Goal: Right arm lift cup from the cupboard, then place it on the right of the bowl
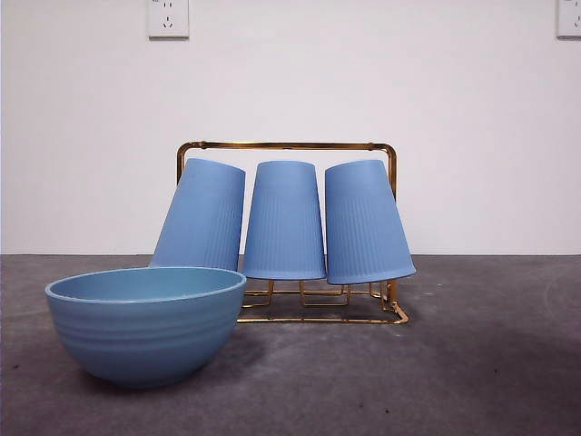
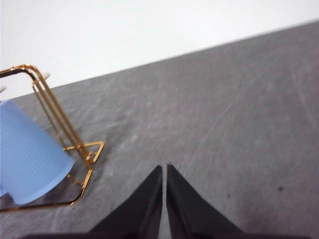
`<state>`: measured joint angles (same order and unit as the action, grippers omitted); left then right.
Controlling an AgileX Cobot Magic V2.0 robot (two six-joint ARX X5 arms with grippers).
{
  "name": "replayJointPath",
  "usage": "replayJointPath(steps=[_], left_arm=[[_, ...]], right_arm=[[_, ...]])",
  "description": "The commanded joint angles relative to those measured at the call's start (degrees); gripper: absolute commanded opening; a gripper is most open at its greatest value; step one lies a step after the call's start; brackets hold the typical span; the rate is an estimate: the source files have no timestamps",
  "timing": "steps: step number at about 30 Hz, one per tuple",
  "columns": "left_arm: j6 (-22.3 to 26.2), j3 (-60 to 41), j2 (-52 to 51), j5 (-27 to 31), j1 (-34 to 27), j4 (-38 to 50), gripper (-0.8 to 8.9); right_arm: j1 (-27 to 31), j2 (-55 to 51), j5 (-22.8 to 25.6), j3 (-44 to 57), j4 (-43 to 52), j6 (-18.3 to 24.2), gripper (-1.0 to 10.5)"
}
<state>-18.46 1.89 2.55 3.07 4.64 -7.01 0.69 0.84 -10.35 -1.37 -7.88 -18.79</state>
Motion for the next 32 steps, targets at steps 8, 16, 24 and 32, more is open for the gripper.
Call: replayJointPath(steps=[8,16,24,32], left_arm=[[-6.1,8.3,10.6,-1.7,2.7,0.7,0.15],[-5.5,20.5,26.3,-10.5,4.2,-3.1,0.15],[0.5,34.8,41.4,-24.3,5.7,-12.3,0.15],[7.2,42.9,50.4,-38.1,8.0,-19.9,0.15]], right_arm=[[-1.8,7.9,-1.4,-10.7,-2.6,-5.0,0.1],[-3.3,18.1,-10.1,-21.7,-10.4,-4.6,0.1],[-5.0,28.2,-19.5,-32.1,-20.5,1.4,0.1],[-8.3,37.7,-24.9,-40.3,-28.5,10.4,0.1]])
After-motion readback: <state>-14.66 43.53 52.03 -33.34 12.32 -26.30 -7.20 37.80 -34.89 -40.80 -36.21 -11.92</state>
